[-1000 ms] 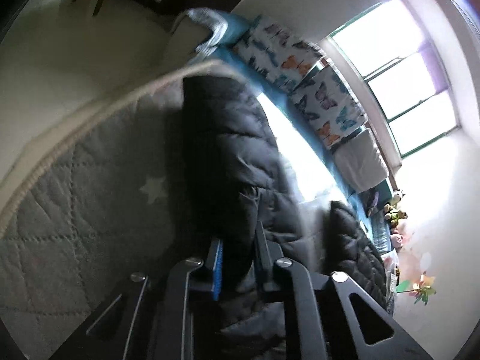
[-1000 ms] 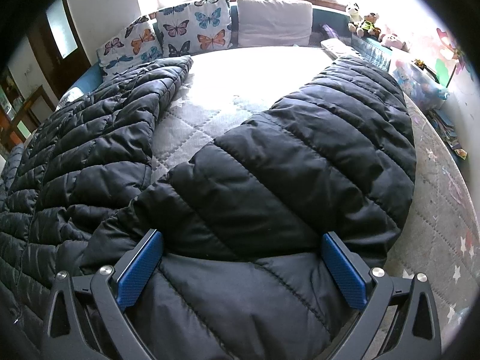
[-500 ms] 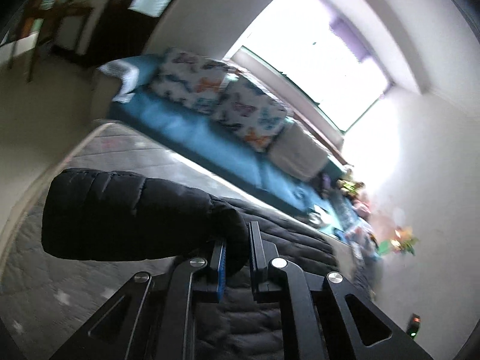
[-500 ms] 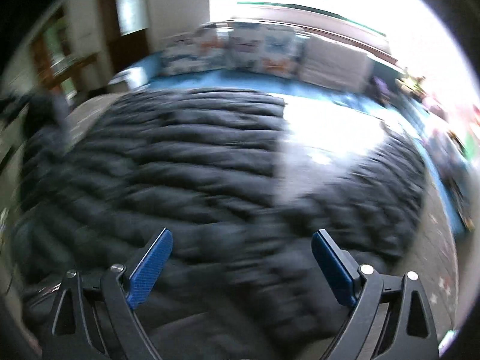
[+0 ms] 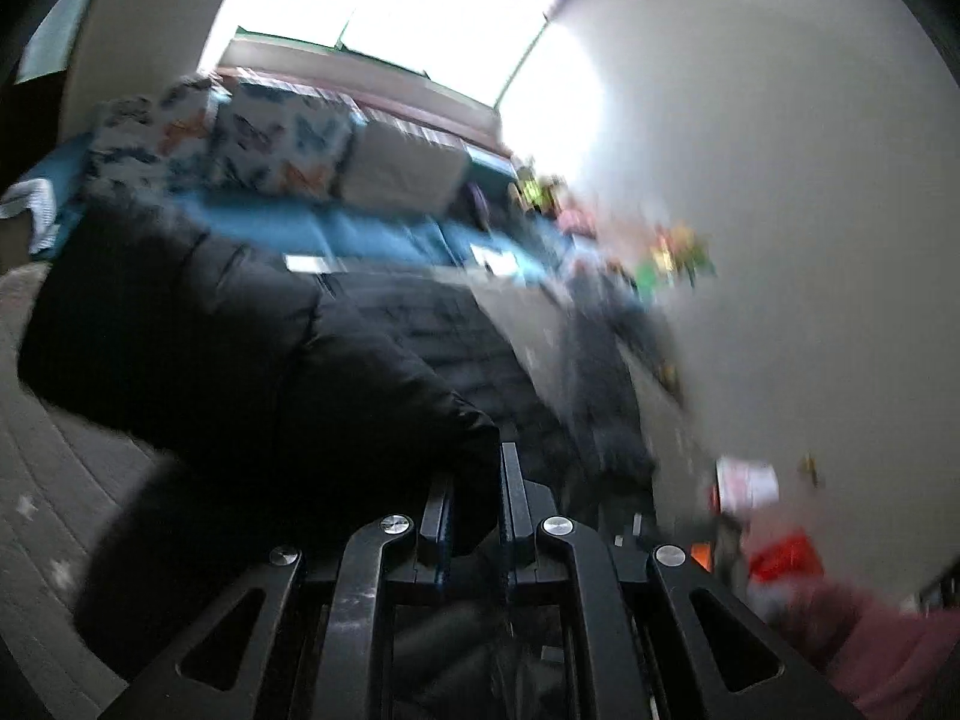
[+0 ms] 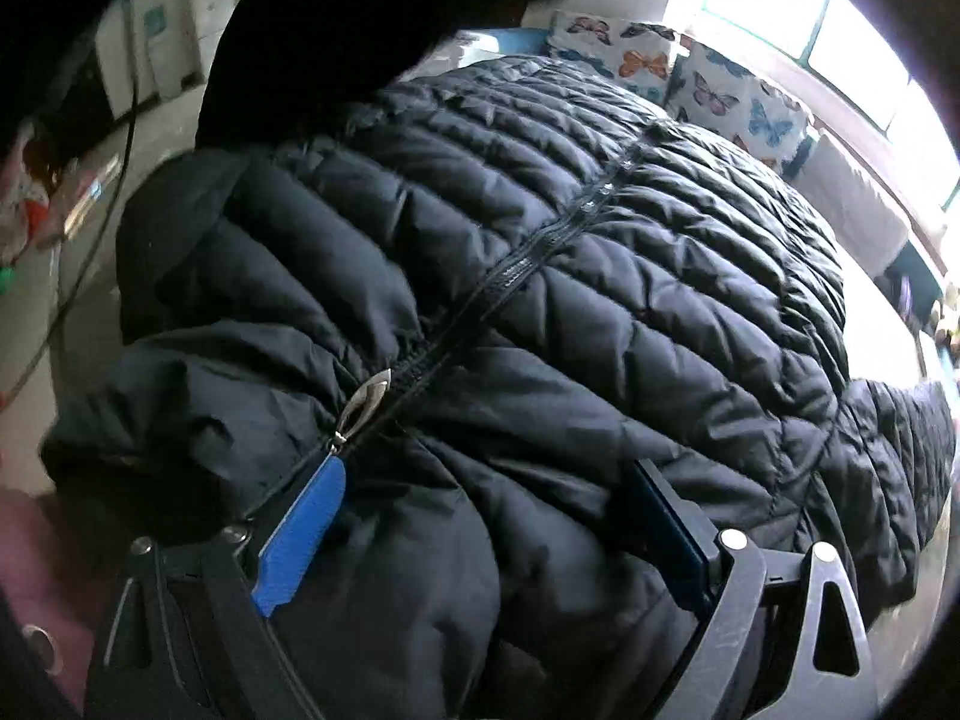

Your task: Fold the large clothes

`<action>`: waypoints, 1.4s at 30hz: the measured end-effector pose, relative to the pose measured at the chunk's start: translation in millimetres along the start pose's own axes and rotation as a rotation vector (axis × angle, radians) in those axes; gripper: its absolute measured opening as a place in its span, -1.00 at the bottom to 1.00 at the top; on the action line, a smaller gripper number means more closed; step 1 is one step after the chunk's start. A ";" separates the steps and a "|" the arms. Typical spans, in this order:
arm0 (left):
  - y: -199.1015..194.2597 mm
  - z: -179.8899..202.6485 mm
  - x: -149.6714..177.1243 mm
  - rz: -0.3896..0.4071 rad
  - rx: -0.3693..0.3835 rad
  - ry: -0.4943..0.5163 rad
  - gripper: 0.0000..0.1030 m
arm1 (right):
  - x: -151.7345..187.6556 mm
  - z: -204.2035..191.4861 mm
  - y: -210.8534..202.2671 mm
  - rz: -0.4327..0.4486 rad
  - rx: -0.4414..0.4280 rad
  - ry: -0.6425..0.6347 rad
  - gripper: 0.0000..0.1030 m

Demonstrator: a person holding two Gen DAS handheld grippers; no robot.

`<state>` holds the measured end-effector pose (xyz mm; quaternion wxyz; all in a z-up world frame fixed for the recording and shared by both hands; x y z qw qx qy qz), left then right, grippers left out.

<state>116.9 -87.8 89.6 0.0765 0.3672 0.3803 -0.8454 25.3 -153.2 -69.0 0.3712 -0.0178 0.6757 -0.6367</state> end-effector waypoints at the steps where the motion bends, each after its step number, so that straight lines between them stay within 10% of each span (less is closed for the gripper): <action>1: 11.7 7.8 10.5 -0.037 0.003 0.014 -0.77 | -3.2 2.7 -7.2 -0.003 -0.002 0.003 0.96; 11: 85.6 29.8 101.5 -0.254 -0.019 0.081 -0.75 | 5.1 13.8 -38.4 0.036 0.038 0.040 0.96; 22: 89.5 47.5 123.1 -0.151 0.020 0.086 0.39 | 19.2 29.1 -45.9 0.070 -0.027 0.231 0.96; 35: 62.3 35.7 133.4 -0.142 0.132 -0.040 0.49 | 34.7 74.5 -79.1 0.139 0.064 0.392 0.96; 42: -21.0 -9.1 111.6 0.040 -0.028 -0.050 0.63 | 28.7 85.7 -90.0 0.205 -0.030 0.479 0.96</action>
Point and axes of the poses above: each gripper's, at about its wrist camera, not at the fingertips, and y roughly the way its jaws point, z to its right, x to its underside, the point moved 3 cm from there along y, roughly the way its jaws point
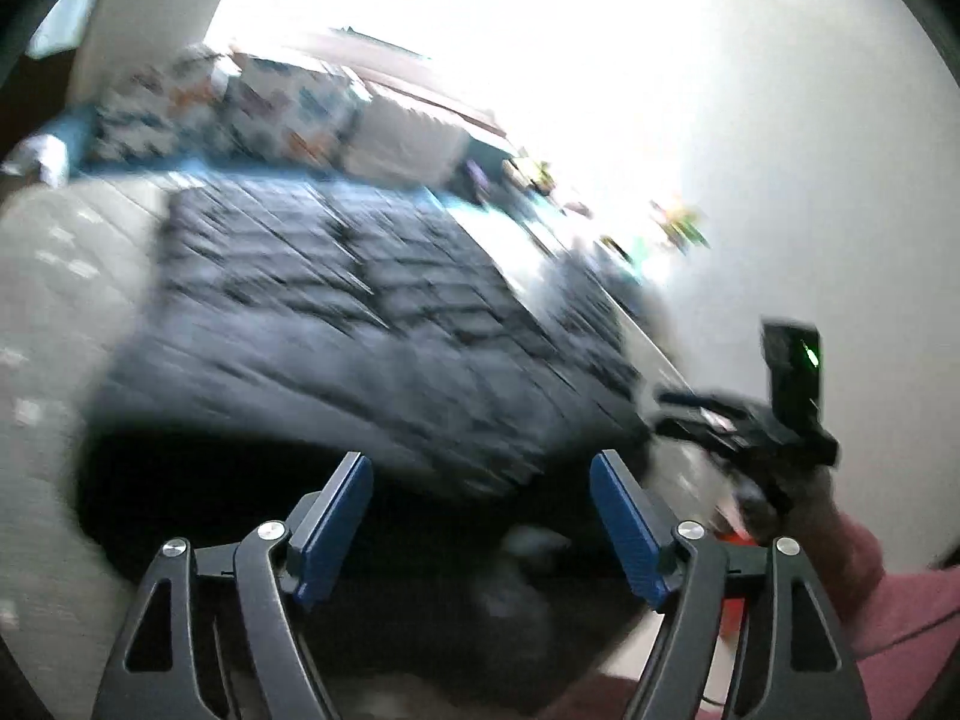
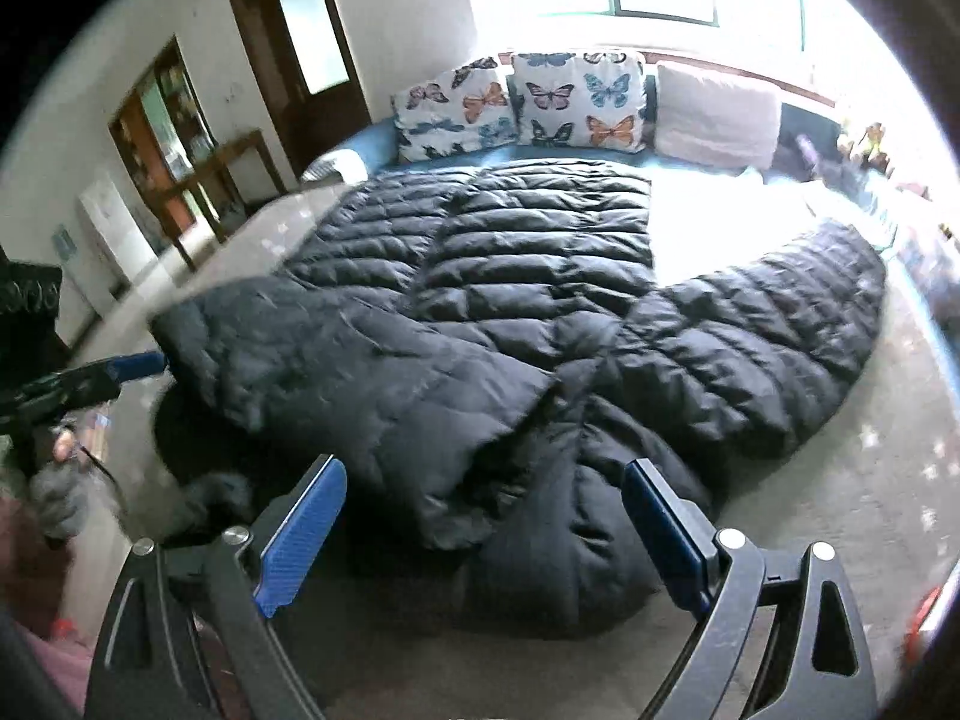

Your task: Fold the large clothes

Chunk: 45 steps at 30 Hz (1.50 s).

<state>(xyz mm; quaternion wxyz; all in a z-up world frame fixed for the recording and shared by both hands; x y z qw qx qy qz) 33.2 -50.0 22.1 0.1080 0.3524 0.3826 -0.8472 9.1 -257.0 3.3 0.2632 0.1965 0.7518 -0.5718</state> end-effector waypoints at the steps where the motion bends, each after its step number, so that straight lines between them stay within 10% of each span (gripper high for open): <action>1: -11.8 -12.7 -3.8 0.035 -0.034 -0.014 0.75 | -1.0 -0.3 3.6 -0.008 -0.025 0.013 0.96; 5: -44.1 -67.6 -7.7 0.077 -0.167 -0.130 0.82 | 4.2 -10.4 29.7 -0.086 -0.067 0.033 0.93; 11: -61.6 -138.8 -0.1 0.071 -0.245 -0.329 0.83 | 1.3 -24.1 54.8 -0.140 -0.119 0.049 0.18; 17: -85.9 -166.1 -24.1 0.155 -0.228 -0.416 0.83 | -25.5 -38.8 32.6 -0.050 0.041 -0.107 -0.51; 25: -53.0 -127.2 -69.5 0.128 -0.210 -0.166 0.80 | -21.2 0.8 41.9 -0.071 0.129 -0.078 -0.51; 33: 23.6 -110.5 -28.1 -0.078 -0.218 -0.060 0.62 | -6.2 26.4 47.0 -0.132 0.072 0.023 -0.11; 41: 33.6 -91.1 -3.3 -0.097 -0.226 -0.010 0.62 | -31.4 17.4 -7.5 0.016 0.284 -0.050 -0.02; 45: 29.7 -83.3 -1.5 -0.100 -0.252 0.027 0.62 | -42.8 4.6 -7.1 0.061 0.203 -0.062 0.08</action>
Point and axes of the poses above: each gripper's, at about its wrist camera, not at the fingertips, and y roughly the way its jaws point, z to its right, x to its underside, the point moved 3 cm from there along y, roughly the way its jaws point
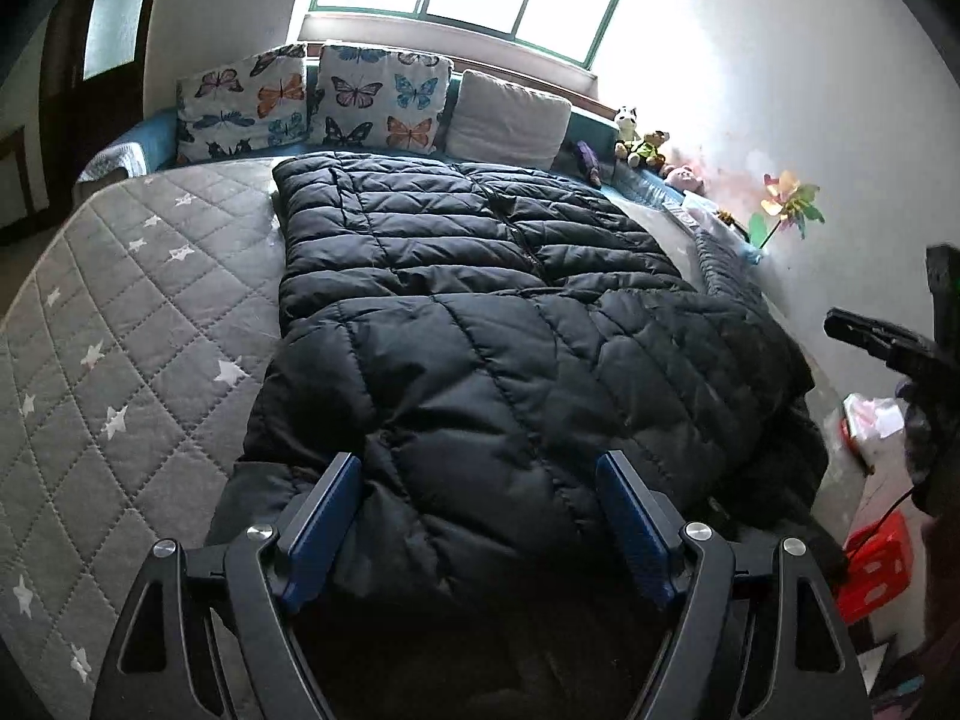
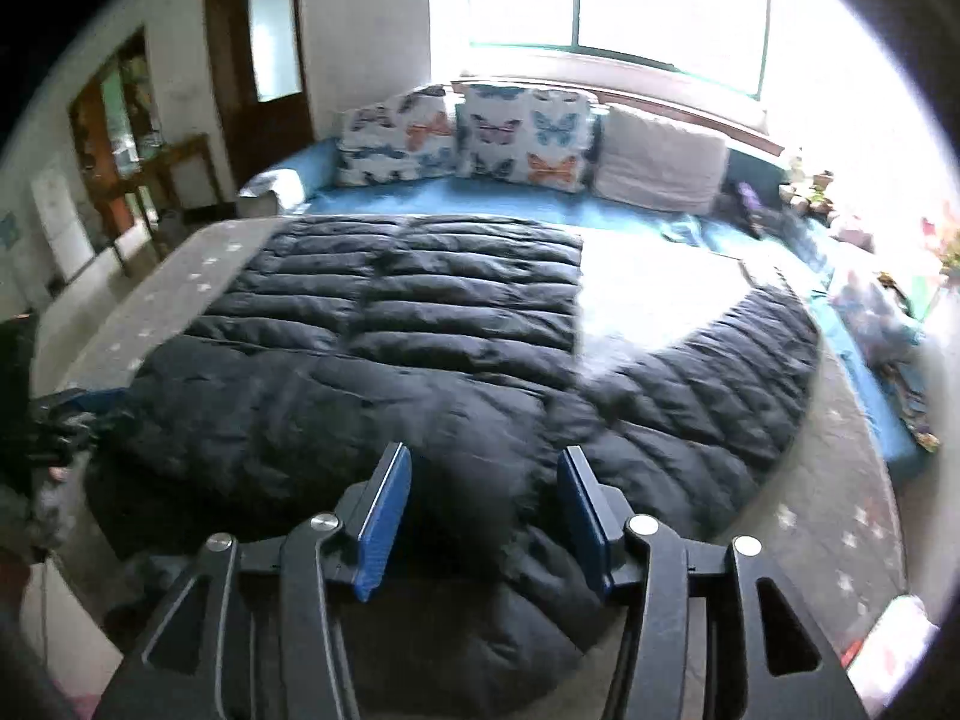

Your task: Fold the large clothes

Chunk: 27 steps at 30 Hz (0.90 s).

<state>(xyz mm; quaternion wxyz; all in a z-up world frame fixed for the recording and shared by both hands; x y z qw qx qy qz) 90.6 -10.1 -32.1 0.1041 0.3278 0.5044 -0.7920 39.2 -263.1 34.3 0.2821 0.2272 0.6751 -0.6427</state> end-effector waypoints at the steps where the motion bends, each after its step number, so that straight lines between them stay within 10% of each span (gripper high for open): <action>1: 0.5 0.5 0.5 -0.002 -0.002 0.003 0.62 | -0.9 -4.5 6.1 -0.004 -0.026 -0.003 0.08; 15: 0.9 4.6 10.8 -0.035 -0.020 0.091 0.63 | 29.3 -4.4 107.3 -0.187 -0.094 0.063 0.05; 27: -39.3 18.4 -23.9 0.016 0.017 0.071 0.63 | -4.7 -22.5 65.7 -0.095 -0.101 0.010 0.08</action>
Point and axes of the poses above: each gripper's, at about its wrist camera, not at the fingertips, and y roughly the way its jaws point, z to its right, x to its underside, the point moved 3 cm from there along y, roughly the way its jaws point
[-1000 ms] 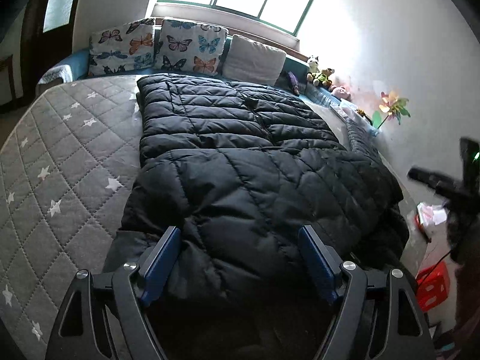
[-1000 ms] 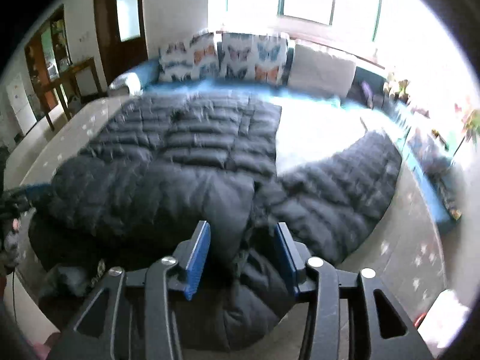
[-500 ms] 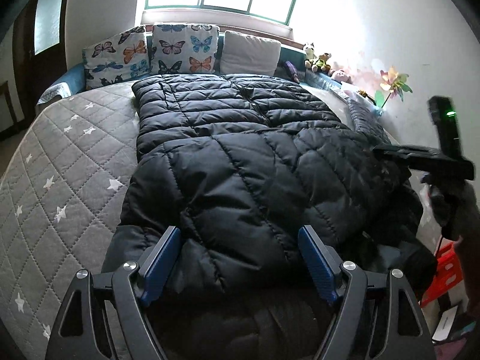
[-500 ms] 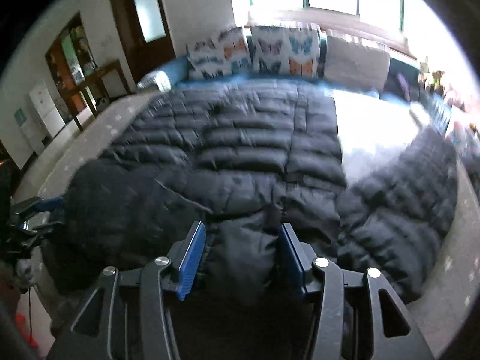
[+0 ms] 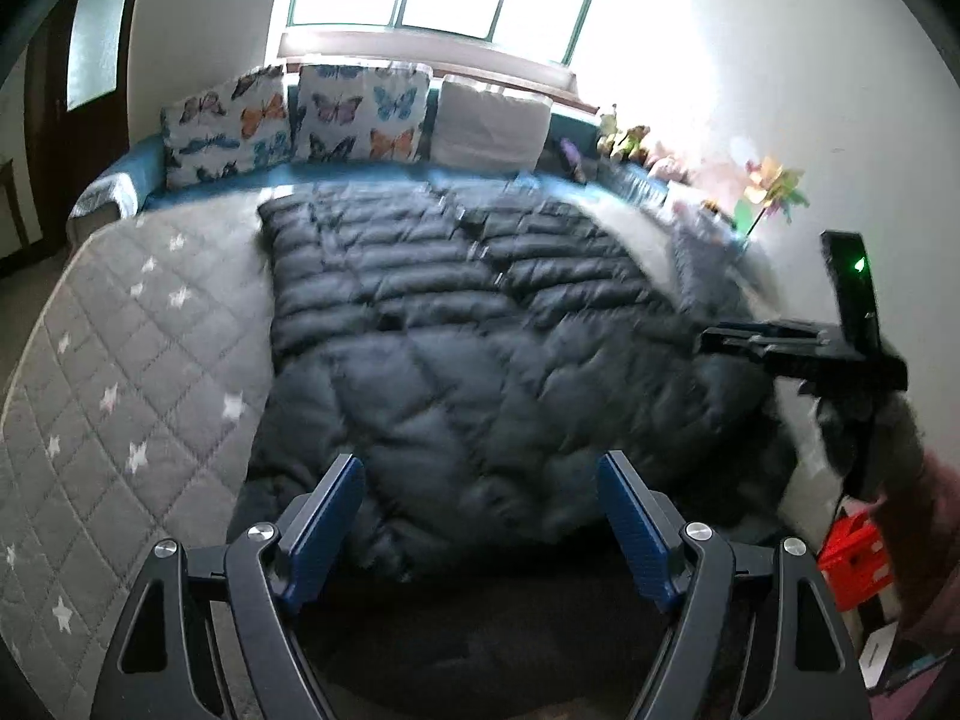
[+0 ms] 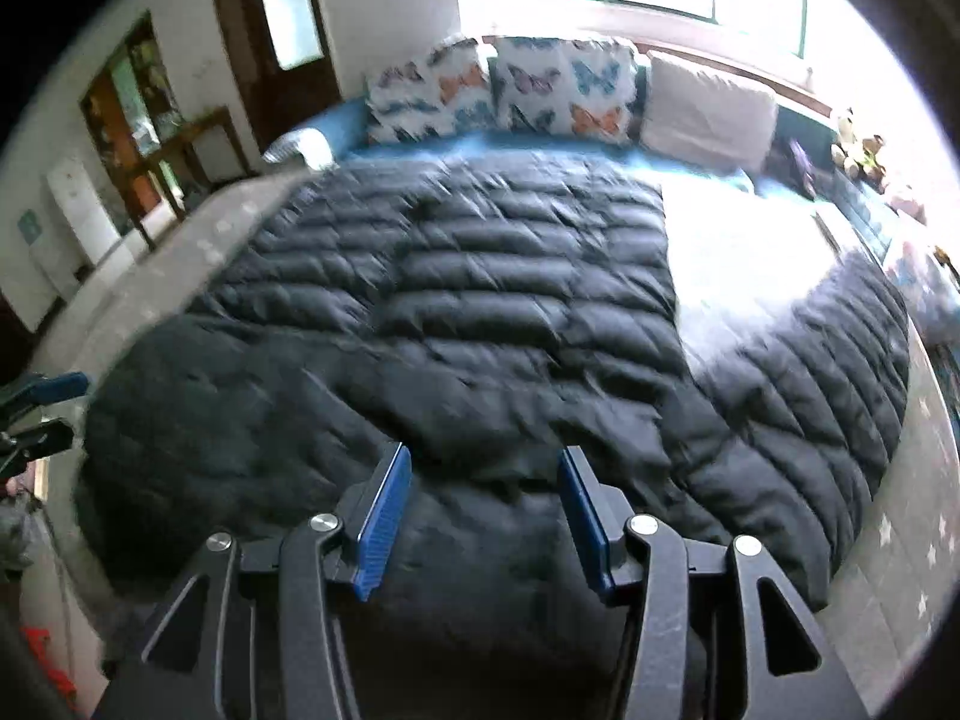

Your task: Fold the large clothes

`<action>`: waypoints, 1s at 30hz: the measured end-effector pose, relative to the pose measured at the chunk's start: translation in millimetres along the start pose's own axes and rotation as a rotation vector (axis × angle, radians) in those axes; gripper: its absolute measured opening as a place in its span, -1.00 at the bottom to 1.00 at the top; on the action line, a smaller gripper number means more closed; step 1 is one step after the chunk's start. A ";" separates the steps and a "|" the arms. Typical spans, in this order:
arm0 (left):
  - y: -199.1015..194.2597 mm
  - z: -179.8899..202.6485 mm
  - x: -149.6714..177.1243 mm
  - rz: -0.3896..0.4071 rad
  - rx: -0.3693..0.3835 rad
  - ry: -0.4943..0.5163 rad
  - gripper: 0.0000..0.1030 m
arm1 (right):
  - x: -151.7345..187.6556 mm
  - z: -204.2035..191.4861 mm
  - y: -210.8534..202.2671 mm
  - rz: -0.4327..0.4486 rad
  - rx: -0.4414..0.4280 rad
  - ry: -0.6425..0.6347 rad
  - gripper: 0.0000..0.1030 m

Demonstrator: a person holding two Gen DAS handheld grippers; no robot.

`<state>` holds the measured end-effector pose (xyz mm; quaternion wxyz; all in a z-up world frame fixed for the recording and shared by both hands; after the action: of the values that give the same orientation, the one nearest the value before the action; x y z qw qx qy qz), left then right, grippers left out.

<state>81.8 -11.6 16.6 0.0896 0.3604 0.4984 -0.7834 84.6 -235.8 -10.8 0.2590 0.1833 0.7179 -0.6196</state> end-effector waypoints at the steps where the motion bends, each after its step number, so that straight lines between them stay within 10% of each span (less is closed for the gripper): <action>1: -2.1 4.4 -4.9 0.014 0.002 0.011 0.63 | -2.8 -6.5 -1.3 0.003 -0.024 -0.011 0.08; 12: 70.3 39.3 -1.9 -0.112 0.013 0.063 0.63 | 27.0 -19.5 42.8 -0.122 -0.058 -0.043 0.08; 30: 88.8 53.8 -5.8 -0.194 0.004 0.076 0.64 | 28.6 1.3 14.4 -0.066 -0.149 -0.003 0.08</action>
<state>104.8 -101.6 -30.1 -0.0062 0.3399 0.5324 -0.7752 70.4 -236.3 -39.5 0.2525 0.1387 0.7674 -0.5728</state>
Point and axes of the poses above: each gripper's, at about its wrist camera, not at the fingertips, and y roughly the way its jaws point, z to its right, x to its underside, the point moved 3 cm from there along y, roughly the way its jaws point
